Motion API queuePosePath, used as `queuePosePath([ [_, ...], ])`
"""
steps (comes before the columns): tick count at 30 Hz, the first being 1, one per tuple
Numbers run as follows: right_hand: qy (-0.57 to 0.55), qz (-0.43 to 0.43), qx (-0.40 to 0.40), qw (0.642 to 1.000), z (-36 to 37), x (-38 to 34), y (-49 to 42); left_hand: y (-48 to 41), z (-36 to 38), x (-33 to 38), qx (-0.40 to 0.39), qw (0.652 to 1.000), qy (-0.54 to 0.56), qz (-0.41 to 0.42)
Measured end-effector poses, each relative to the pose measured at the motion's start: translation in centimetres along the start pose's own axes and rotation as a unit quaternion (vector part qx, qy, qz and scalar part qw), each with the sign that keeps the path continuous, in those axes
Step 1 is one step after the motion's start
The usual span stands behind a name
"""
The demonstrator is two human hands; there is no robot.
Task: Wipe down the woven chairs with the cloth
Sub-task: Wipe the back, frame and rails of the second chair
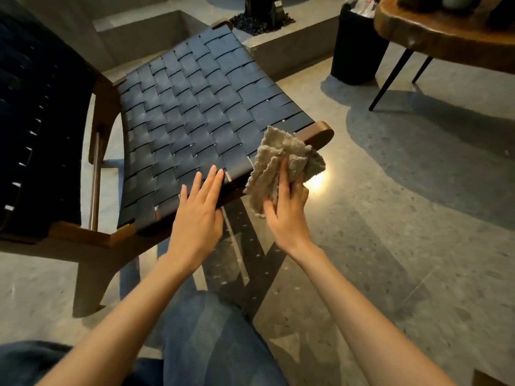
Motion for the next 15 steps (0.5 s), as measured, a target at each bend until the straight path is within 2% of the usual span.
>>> queuePosePath([
  [2,-0.001,-0.022,-0.017,1.000,-1.0,0.4,1.0,0.7,-0.3,2.0,0.050,0.997,0.031,0.044],
  [5,-0.050,0.015,-0.033,0.998,-1.8,1.4,2.7,2.5,0.7,4.9,0.087,0.987,0.077,0.110],
  [6,-0.070,0.035,-0.039,0.996,-1.8,1.8,3.3,2.7,1.5,5.0,0.079,0.987,0.106,0.089],
  [8,-0.130,0.098,-0.053,0.985,-1.6,2.9,4.4,3.0,3.6,3.8,0.032,0.972,0.230,-0.035],
  [10,-0.173,0.161,-0.060,0.970,-1.4,4.2,5.3,3.9,6.5,2.6,-0.034,0.923,0.350,-0.157],
  [12,-0.200,0.198,-0.059,0.958,-1.4,5.1,5.5,5.1,8.9,2.5,-0.088,0.879,0.419,-0.209],
  [15,-0.270,0.201,-0.086,0.938,-2.1,4.7,5.1,6.6,11.4,2.7,-0.148,0.773,0.539,-0.300],
])
Point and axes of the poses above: each hand's wrist, its own y-axis away from the middle knuckle, its own z-axis out of the palm, x = y × z, the point moved 9 cm from there along -y, towards the middle knuckle, and after that the axes turned 4 degrees about x, right-handed, at the moved point
